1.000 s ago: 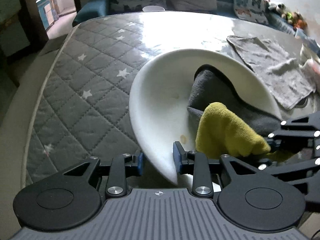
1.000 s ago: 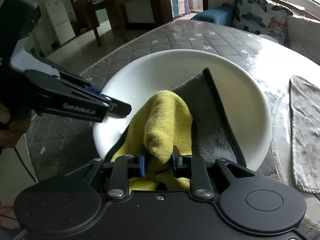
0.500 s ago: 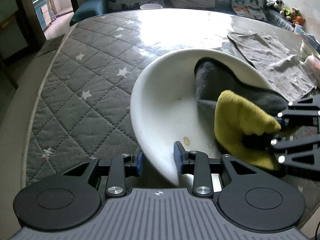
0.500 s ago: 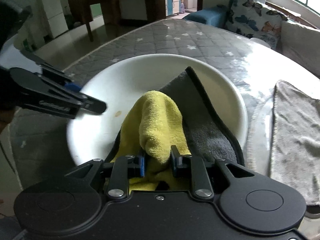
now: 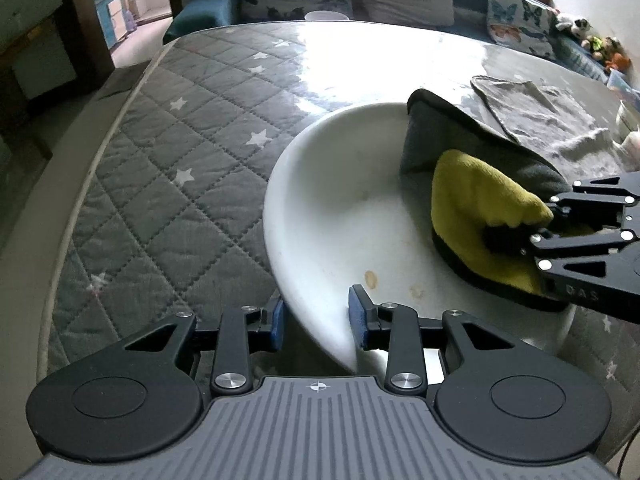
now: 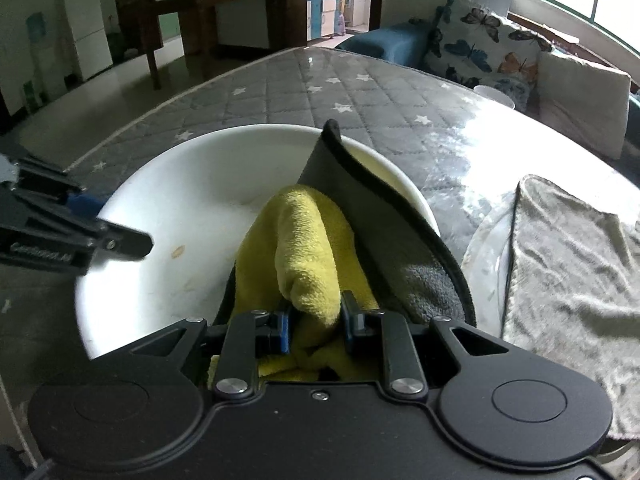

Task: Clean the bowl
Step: 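Rub the yellow-and-grey cloth around the bowl's inner wall with the right tool while the left tool holds the rim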

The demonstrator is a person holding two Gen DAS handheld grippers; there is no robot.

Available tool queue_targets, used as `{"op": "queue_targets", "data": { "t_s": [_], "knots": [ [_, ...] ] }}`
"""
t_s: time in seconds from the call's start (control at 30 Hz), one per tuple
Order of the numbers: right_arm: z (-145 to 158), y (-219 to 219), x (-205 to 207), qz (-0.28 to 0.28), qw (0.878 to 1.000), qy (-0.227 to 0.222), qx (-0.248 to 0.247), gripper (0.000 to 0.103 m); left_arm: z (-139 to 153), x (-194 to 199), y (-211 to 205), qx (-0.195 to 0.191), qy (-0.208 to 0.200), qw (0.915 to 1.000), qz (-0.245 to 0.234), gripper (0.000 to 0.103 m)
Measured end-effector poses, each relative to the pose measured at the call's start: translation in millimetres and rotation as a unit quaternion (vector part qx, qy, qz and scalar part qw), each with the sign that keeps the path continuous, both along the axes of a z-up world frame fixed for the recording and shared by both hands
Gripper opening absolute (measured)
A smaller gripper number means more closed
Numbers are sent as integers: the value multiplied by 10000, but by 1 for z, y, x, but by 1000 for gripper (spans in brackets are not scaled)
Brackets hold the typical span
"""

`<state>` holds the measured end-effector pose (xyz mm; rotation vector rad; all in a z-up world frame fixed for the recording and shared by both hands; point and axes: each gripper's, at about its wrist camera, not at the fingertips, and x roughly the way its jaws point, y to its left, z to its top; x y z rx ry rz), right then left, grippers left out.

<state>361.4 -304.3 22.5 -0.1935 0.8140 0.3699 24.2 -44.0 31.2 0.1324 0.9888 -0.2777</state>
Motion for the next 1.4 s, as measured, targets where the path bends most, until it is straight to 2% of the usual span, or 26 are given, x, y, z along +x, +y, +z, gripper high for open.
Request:
{"op": "queue_targets", "data": {
  "t_s": [0.43,0.67,1.03,1.4],
  "knots": [
    [-2,-4,6,-85,9999,-55,-52,24,-3,-22,-4,-445,145,9978,464,37],
    [-2,-4,-2,19,10000,45,49,24,-2,-22,-1,-537,100,9972,509,32],
    [-2,0,-7,175,9995,112,220,24,6,-15,-2,-197,-112,9997,77,30],
    [1,7,-5,180,9989,113,415,24,1,5,-4,-40,-82,10000,3,31]
  ]
}}
